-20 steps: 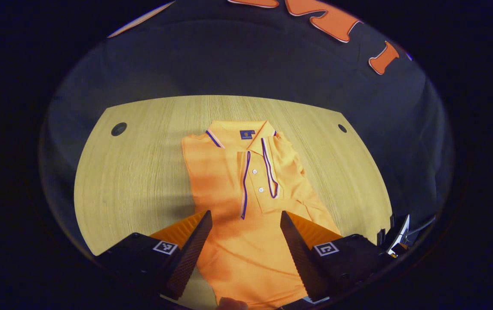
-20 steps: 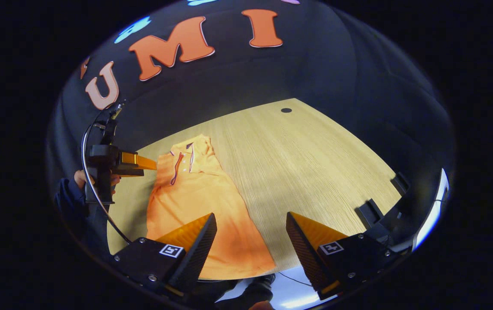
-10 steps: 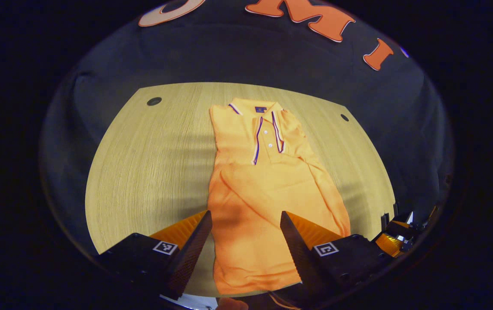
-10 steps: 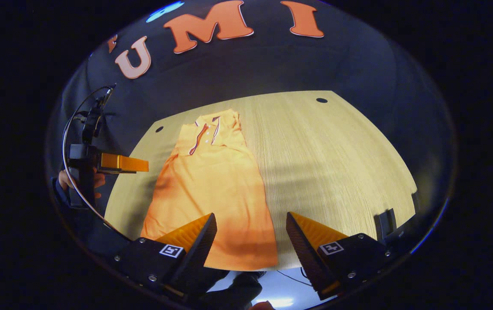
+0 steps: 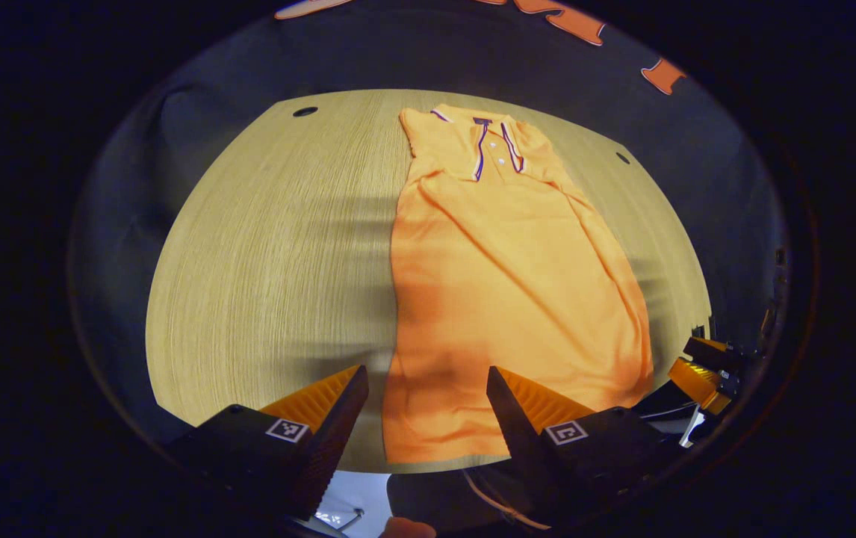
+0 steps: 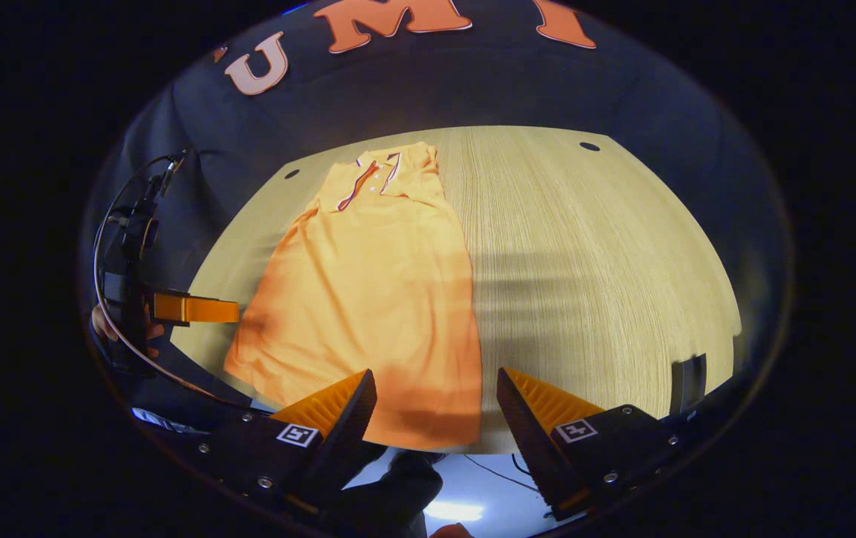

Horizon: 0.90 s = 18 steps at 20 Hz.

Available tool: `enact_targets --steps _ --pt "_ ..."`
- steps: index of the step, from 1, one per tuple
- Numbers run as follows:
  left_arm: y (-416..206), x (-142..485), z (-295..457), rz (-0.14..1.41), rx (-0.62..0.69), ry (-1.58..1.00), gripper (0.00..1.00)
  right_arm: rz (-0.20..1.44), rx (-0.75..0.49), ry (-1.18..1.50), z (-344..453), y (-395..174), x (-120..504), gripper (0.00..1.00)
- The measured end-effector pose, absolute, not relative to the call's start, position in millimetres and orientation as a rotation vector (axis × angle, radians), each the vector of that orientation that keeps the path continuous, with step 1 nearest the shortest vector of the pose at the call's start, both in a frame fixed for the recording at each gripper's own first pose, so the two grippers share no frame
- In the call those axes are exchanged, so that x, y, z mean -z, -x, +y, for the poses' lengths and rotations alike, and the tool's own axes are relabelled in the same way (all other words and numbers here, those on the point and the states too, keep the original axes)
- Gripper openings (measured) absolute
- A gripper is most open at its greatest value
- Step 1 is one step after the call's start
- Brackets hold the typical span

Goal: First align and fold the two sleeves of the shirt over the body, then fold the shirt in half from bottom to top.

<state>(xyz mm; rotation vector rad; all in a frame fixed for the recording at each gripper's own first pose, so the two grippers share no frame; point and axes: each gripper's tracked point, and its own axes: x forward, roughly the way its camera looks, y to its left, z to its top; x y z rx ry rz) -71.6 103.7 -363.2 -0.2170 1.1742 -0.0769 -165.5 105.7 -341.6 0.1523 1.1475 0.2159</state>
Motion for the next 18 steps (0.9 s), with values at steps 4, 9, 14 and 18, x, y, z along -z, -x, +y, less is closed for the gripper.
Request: enact_targets --steps 4,9,14,18 --pt "97 387 103 1.231 0.053 0.190 0.99 1.191 -0.230 -0.134 103 178 358 0.99" --pt "121 405 107 1.251 0.020 0.137 0.99 1.244 -0.240 -0.091 104 193 379 0.99" --pt "118 408 107 1.195 0.009 0.106 0.98 1.255 -0.242 -0.048 110 200 394 0.99" --pt "118 406 106 1.105 -0.008 0.110 0.99 1.219 -0.243 0.039 115 201 394 0.96"
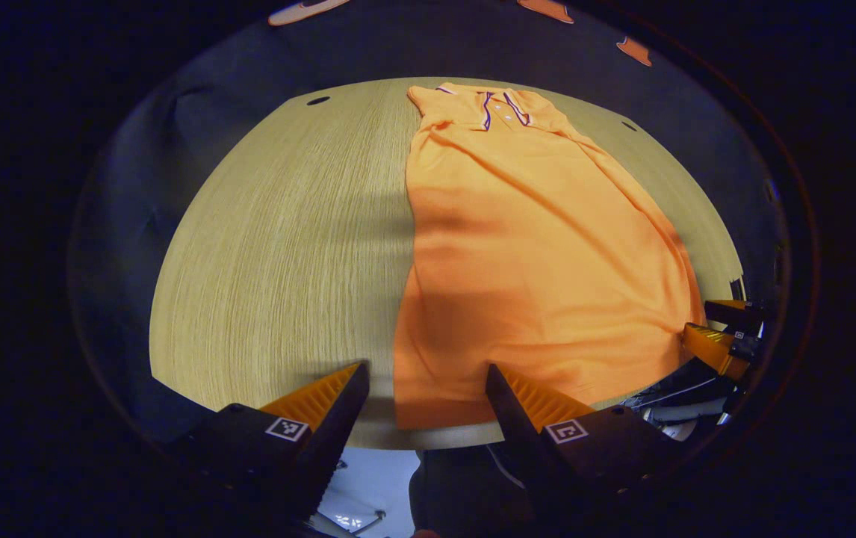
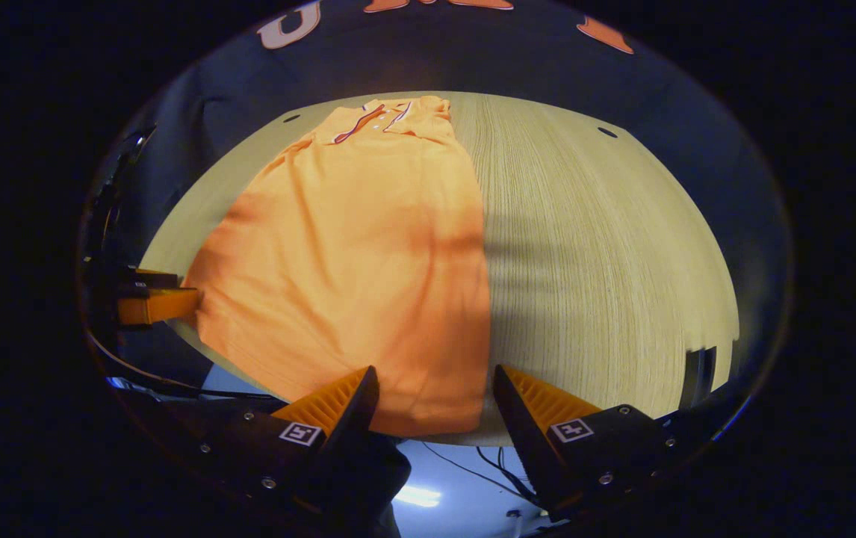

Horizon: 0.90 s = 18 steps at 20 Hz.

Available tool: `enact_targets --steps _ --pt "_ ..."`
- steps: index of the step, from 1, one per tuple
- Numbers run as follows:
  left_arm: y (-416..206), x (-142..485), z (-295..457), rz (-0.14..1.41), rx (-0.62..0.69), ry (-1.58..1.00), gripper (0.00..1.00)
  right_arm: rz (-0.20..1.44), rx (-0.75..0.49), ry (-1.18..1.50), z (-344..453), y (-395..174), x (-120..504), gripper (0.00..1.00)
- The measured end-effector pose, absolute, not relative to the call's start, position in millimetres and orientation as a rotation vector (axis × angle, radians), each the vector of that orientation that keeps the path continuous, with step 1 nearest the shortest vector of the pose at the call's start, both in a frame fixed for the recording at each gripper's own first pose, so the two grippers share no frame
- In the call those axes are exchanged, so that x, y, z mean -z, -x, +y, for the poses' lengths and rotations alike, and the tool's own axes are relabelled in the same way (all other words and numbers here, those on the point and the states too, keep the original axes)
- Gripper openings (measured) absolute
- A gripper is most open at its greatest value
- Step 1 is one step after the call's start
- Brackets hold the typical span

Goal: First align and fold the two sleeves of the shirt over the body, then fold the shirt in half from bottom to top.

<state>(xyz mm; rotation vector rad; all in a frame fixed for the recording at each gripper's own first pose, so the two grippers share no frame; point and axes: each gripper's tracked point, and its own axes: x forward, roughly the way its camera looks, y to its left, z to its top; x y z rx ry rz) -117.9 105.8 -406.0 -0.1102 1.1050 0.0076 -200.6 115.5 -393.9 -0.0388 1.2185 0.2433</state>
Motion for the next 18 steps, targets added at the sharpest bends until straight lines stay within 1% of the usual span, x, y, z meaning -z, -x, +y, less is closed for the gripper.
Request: enact_targets --steps 1,2,3,4,5,6,7,8,9,10,11,12,13,14,16,18 --pt "117 405 106 1.072 -0.023 0.119 0.99 1.210 -0.243 0.036 120 201 393 0.94" --pt "118 403 106 1.043 -0.036 0.121 0.99 1.200 -0.246 0.035 121 199 394 0.84" --pt "117 405 103 1.013 -0.028 0.125 0.99 1.188 -0.231 0.020 121 196 394 0.79" --pt "113 401 100 0.984 -0.018 0.115 0.98 1.182 -0.204 -0.001 120 192 396 0.58" --pt "116 403 100 0.978 -0.011 0.100 0.87 1.183 -0.184 -0.030 121 190 395 0.45" --pt "114 404 97 0.979 -0.003 0.096 0.76 1.197 -0.185 -0.052 125 191 396 0.26" --pt "109 402 90 0.958 0.038 0.107 0.76 1.206 -0.209 -0.067 130 191 395 0.24" --pt "110 401 90 0.952 0.024 0.120 0.54 1.213 -0.218 -0.091 133 190 394 0.24" --pt "109 402 89 0.956 0.006 0.123 0.33 1.206 -0.210 -0.132 135 186 392 0.16" --pt "106 403 85 0.960 0.025 0.100 0.11 1.225 -0.231 -0.153 140 190 395 0.10" --pt "107 400 86 0.956 0.031 0.075 0.12 1.232 -0.223 -0.169 140 189 394 0.10" --pt "105 400 83 0.959 0.047 0.056 0.06 1.245 -0.231 -0.190 143 188 393 0.10" --pt "102 400 82 0.951 0.050 0.050 0.05 1.247 -0.234 -0.229 147 187 393 0.10" --pt "103 401 82 0.959 0.044 0.066 0.02 1.267 -0.250 -0.296 154 190 392 0.10" --pt "103 401 75 0.969 0.075 0.121 0.02 1.288 -0.267 -0.420 166 190 390 0.10" --pt "103 403 77 0.978 0.072 0.114 0.02 1.261 -0.259 -0.434 166 184 388 0.09"
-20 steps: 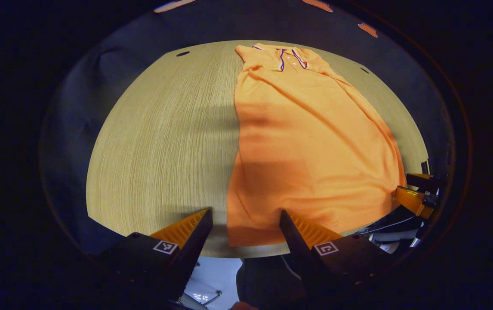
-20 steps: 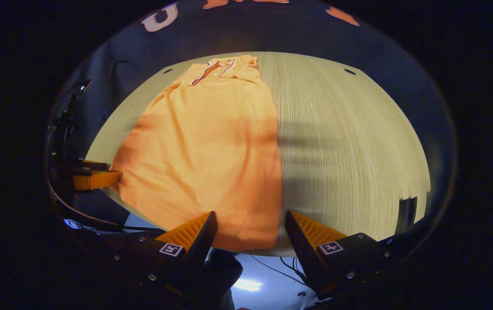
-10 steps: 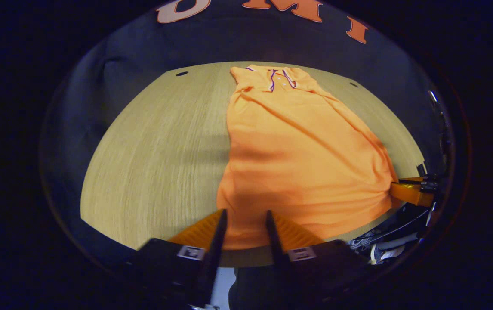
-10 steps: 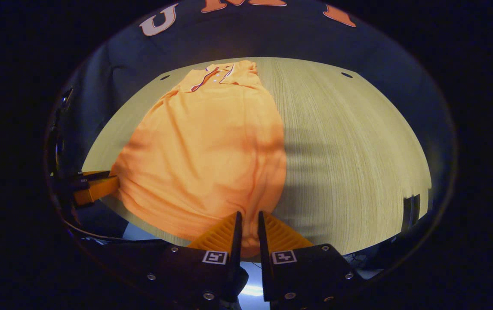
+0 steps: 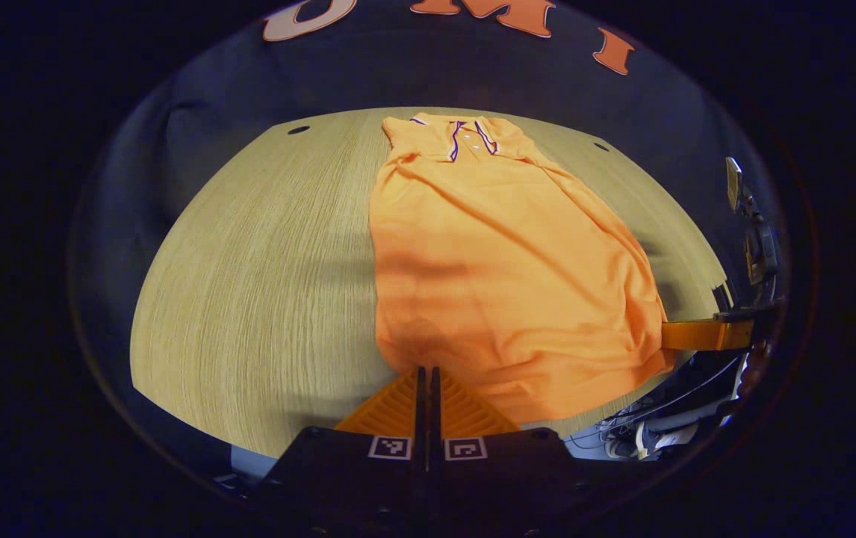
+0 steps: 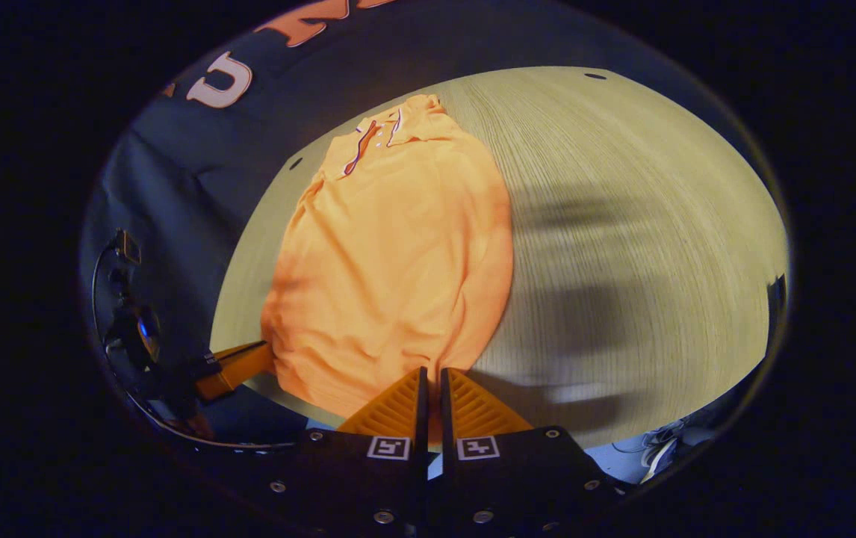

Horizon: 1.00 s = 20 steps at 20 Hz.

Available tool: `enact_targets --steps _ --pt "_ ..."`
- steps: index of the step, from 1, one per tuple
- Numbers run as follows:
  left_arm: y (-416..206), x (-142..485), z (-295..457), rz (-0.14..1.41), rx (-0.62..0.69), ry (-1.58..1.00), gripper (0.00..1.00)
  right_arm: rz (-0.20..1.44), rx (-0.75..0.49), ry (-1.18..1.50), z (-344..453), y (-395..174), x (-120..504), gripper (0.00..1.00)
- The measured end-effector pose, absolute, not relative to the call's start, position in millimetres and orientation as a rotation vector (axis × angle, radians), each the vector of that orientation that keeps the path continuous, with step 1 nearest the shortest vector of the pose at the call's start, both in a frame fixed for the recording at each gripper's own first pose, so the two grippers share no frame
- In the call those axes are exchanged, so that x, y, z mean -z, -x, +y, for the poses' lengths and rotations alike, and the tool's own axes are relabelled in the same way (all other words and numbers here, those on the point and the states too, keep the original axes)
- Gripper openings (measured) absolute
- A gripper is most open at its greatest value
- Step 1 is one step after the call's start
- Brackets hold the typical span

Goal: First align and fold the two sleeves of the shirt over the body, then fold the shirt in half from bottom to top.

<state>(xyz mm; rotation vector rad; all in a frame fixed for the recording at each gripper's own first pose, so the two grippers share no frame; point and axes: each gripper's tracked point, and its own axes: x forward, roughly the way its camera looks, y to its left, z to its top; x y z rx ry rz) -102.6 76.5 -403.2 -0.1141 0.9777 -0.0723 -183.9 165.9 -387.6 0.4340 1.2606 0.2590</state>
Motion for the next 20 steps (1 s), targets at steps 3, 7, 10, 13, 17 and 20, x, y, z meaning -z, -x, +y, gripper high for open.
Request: enact_targets --steps 3,7,10,13,17,20 --pt "105 399 79 0.982 0.079 0.075 0.02 1.246 -0.262 -0.298 158 183 390 0.04" --pt "100 398 78 0.975 0.094 0.068 0.01 1.212 -0.295 -0.320 170 177 375 0.00" --pt "87 384 78 0.921 0.097 0.107 0.02 1.171 -0.267 -0.472 170 164 361 0.00" --pt "72 368 78 0.880 0.100 0.156 0.02 1.114 -0.304 -0.656 180 146 340 0.00" --pt "56 339 80 0.819 0.101 0.190 0.02 1.060 -0.311 -0.783 180 128 324 0.00" --pt "51 318 81 0.780 0.104 0.222 0.02 1.035 -0.349 -0.874 180 122 306 0.00"
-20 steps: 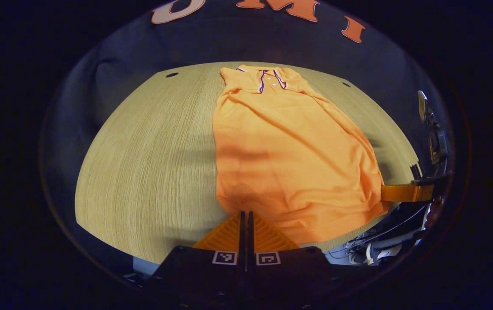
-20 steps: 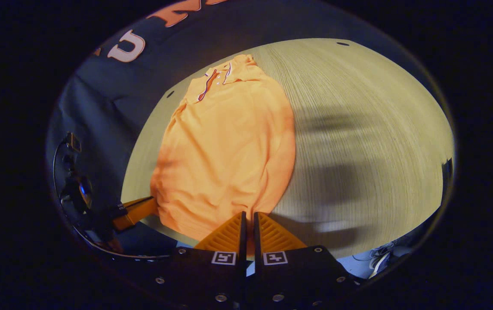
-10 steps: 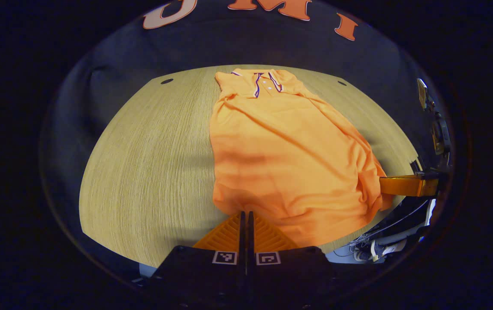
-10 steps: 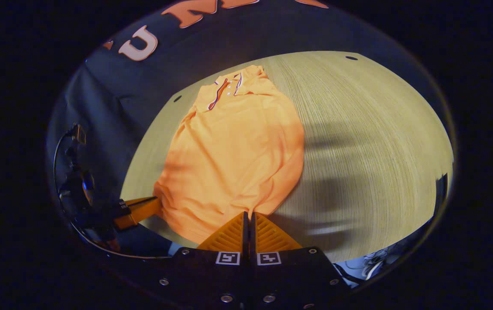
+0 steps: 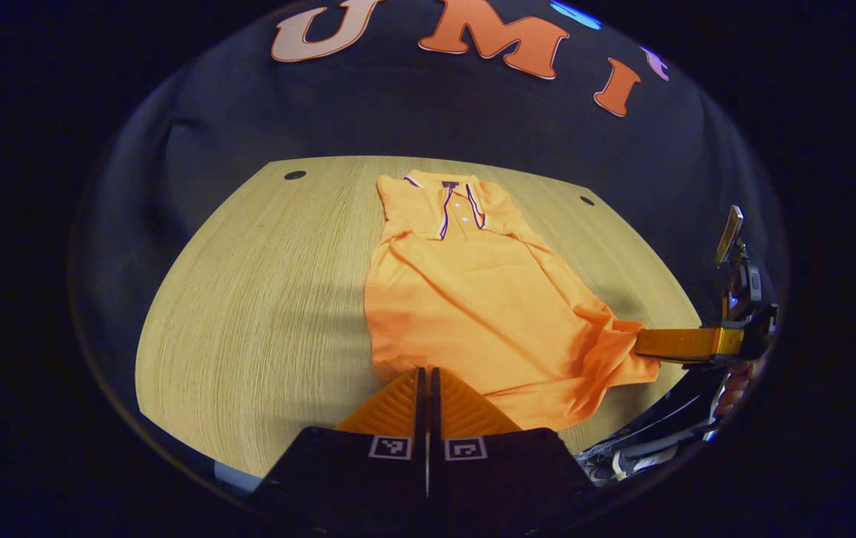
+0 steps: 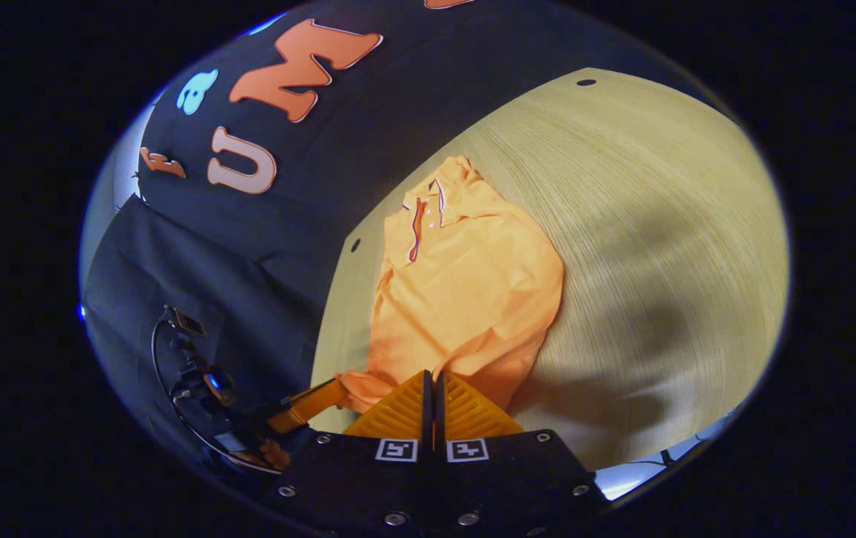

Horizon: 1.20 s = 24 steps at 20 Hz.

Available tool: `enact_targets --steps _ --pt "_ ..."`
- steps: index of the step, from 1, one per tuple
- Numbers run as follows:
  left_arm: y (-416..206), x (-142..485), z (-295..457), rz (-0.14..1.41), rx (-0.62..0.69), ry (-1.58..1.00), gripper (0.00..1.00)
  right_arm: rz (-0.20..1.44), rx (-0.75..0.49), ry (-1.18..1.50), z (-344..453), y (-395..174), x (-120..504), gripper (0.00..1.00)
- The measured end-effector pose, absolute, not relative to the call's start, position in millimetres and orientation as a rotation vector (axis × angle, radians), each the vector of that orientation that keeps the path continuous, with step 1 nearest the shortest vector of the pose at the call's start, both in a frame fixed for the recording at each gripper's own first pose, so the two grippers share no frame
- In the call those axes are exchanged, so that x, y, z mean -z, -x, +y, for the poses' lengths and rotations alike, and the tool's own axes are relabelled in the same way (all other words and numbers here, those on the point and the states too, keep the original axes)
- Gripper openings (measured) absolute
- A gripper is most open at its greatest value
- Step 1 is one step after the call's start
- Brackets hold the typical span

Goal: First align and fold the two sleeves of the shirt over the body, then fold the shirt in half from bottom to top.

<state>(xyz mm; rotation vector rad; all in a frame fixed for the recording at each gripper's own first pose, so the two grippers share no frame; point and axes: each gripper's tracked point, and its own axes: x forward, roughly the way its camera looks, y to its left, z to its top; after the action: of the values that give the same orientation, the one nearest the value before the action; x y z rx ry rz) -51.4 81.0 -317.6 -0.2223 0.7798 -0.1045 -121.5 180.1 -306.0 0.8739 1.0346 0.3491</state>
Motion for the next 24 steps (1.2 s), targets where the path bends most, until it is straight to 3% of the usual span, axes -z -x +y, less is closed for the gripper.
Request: enact_targets --steps 10,24 --pt "6 267 82 0.676 0.094 0.255 0.02 0.947 -0.403 -1.035 167 79 266 0.00" --pt "-139 225 109 0.594 0.147 0.264 0.02 0.829 -0.327 -1.100 149 -72 247 0.00"
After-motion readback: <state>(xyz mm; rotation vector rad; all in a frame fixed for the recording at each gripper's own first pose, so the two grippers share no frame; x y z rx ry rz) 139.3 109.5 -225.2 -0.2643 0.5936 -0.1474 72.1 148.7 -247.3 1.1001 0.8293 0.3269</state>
